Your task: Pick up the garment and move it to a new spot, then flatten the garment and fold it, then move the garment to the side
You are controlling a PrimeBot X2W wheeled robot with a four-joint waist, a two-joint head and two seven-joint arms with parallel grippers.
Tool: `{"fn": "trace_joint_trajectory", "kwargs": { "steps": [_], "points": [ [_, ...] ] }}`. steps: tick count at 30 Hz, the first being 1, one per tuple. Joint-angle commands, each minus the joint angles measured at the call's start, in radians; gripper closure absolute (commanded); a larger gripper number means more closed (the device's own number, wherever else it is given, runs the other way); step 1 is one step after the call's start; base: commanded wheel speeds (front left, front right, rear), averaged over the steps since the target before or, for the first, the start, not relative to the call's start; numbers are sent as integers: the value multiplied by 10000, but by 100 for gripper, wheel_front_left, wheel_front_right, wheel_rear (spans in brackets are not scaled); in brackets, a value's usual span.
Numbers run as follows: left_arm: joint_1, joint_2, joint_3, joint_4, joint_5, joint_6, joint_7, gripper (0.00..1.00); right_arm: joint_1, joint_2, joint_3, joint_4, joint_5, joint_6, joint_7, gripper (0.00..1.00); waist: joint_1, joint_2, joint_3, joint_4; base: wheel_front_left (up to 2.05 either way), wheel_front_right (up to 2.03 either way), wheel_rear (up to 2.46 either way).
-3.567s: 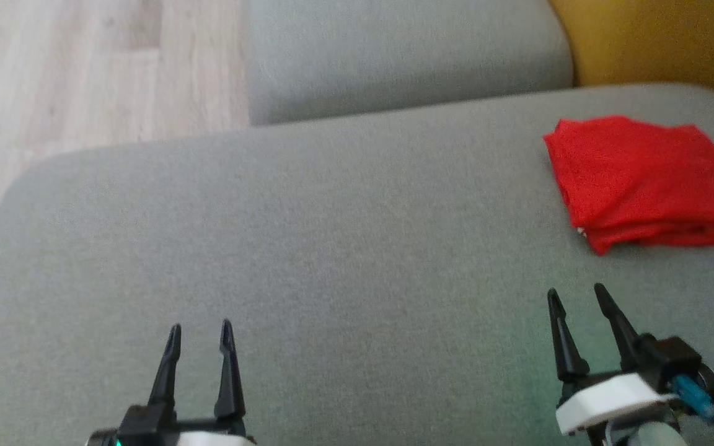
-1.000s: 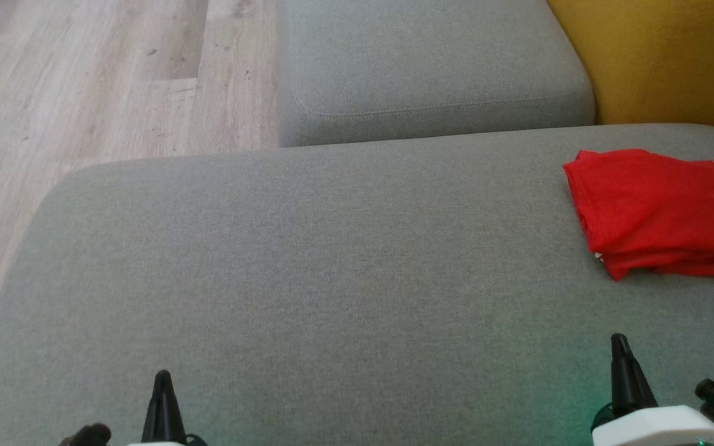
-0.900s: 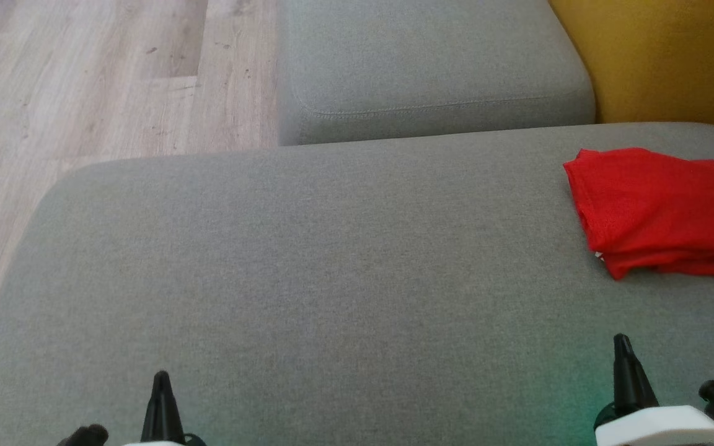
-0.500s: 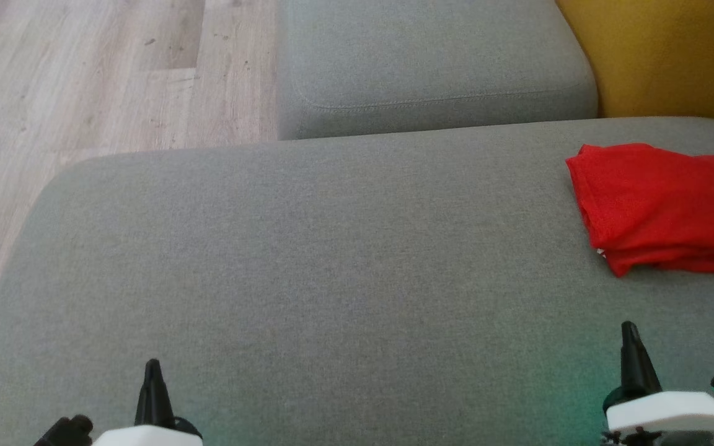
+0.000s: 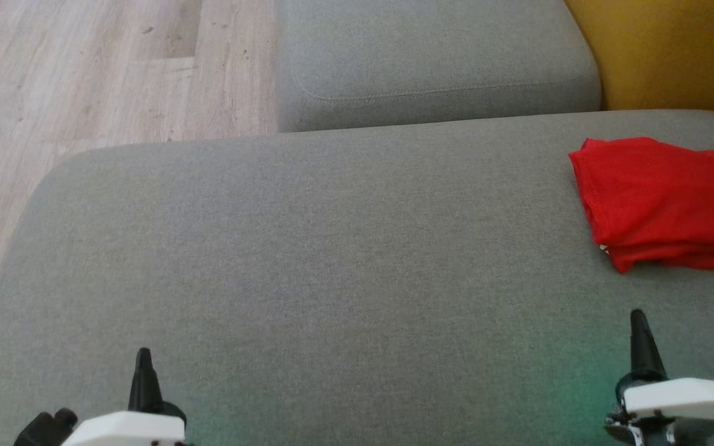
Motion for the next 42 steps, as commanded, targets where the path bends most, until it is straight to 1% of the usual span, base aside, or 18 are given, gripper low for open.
{"fn": "trace_joint_trajectory", "kwargs": {
  "steps": [1,42],
  "points": [
    [-581,70,354,-260,-206,-117,34,100,-582,-81,74,-382,249,-5,94,100,0,0,10,1,0,0,0],
    [-1596,50,1397,-138,-4740,-881,1233,100,-1550,-93,-406,-469,5220,-7,1286,100,0,0,528,36,0,0,0]
  ]
}}
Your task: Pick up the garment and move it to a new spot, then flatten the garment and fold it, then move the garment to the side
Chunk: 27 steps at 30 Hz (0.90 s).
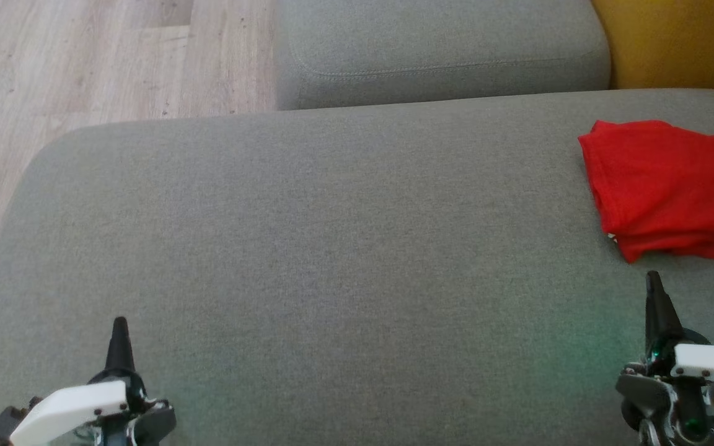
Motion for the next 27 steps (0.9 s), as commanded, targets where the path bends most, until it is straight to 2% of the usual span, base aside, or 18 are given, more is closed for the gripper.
{"fn": "trace_joint_trajectory", "kwargs": {
  "steps": [1,9,27],
  "points": [
    [-695,63,457,-292,-337,-129,117,100,-598,-91,104,-366,408,-7,139,100,0,0,25,2,0,0,0],
    [-863,58,632,-272,-1081,-255,317,100,-757,-93,24,-380,1226,-7,337,100,0,0,110,8,0,0,0],
    [-865,35,664,-272,-1054,-255,343,100,-759,-84,11,-379,1215,-7,347,100,0,0,110,8,0,0,0]
  ]
}}
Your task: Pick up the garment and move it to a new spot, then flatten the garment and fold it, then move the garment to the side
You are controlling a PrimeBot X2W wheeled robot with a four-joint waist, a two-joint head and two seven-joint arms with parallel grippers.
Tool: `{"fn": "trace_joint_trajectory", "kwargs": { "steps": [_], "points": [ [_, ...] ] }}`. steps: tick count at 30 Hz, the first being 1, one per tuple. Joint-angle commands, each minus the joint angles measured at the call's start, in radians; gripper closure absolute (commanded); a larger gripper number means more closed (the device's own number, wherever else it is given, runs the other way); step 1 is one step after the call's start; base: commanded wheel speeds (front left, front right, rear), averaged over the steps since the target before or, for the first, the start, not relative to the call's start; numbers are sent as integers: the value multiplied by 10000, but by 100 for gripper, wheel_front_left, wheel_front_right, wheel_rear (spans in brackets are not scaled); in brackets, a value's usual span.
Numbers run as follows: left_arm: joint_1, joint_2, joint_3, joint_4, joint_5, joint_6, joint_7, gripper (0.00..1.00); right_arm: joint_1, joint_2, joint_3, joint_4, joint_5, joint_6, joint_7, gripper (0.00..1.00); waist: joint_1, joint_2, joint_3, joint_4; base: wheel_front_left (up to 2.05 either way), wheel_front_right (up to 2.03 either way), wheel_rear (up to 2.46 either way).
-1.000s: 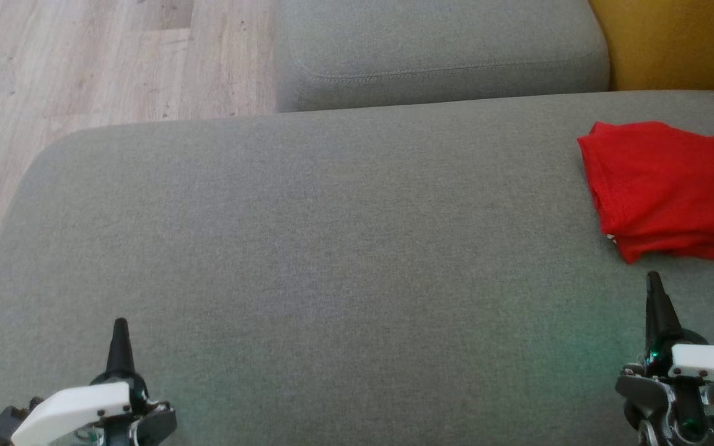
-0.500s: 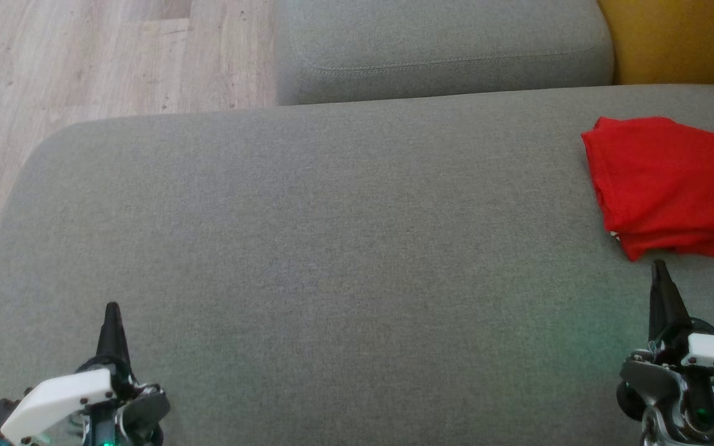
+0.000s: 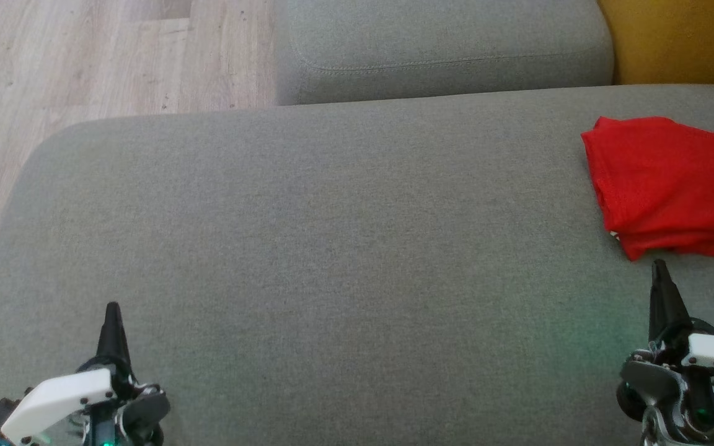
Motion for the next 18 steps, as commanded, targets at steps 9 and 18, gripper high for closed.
{"fn": "trace_joint_trajectory", "kwargs": {
  "steps": [9,18],
  "points": [
    [-502,51,390,-300,-23,-67,82,100,-484,-80,203,-371,72,-7,54,100,0,0,-1,0,0,0,0],
    [-503,42,403,-300,-12,-67,92,100,-484,-77,199,-371,68,-7,58,100,0,0,-1,0,0,0,0]
  ]
}}
